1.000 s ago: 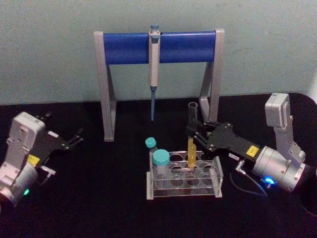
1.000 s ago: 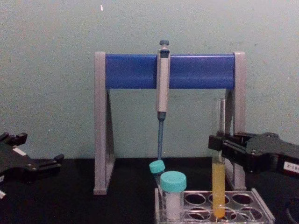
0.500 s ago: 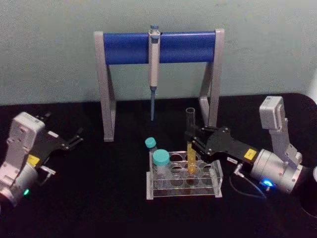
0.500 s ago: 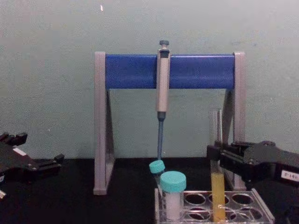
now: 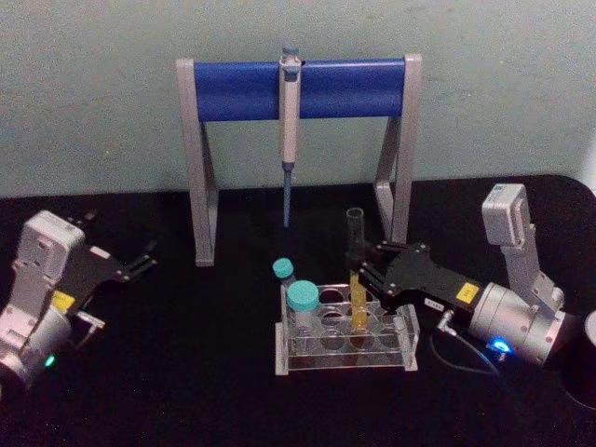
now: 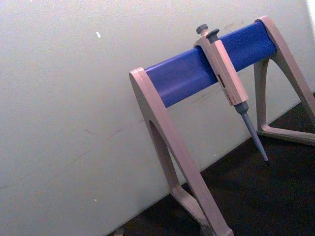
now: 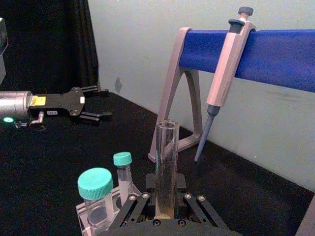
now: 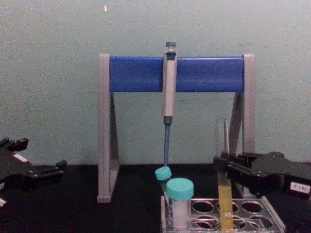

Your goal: Pick up the test tube from the test tube rack, shake it, then place it back into the test tube rack.

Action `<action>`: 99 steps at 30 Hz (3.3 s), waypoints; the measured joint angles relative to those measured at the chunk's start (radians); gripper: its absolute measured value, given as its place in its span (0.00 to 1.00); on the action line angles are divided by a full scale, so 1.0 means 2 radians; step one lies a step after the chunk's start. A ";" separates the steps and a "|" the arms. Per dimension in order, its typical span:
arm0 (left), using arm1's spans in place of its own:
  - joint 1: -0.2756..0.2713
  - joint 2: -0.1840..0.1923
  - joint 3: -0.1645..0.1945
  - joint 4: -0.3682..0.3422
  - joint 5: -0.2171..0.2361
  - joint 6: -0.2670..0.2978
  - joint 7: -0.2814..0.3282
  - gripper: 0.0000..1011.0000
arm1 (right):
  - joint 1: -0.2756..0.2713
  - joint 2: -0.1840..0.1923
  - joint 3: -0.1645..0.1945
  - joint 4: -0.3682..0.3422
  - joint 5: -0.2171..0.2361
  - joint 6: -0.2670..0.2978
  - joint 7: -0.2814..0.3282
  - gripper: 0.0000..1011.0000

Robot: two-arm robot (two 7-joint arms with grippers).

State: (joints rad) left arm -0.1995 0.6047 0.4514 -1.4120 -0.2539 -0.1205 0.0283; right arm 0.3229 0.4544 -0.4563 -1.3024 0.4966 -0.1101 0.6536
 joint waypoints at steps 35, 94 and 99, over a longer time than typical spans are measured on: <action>0.000 0.000 0.000 0.000 0.000 0.000 0.000 0.99 | 0.005 0.001 -0.006 0.005 0.000 0.010 0.002 0.23; 0.000 0.000 0.000 0.000 0.000 0.000 0.000 0.99 | -0.013 -0.001 0.013 -0.024 0.004 -0.001 -0.029 0.99; 0.000 0.000 0.000 0.000 0.000 0.000 0.000 0.99 | -0.041 -0.001 0.045 -0.066 0.002 -0.016 -0.076 0.99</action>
State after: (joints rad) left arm -0.1995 0.6047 0.4514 -1.4120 -0.2539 -0.1205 0.0283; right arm 0.2406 0.4526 -0.3671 -1.4354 0.5001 -0.1413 0.5014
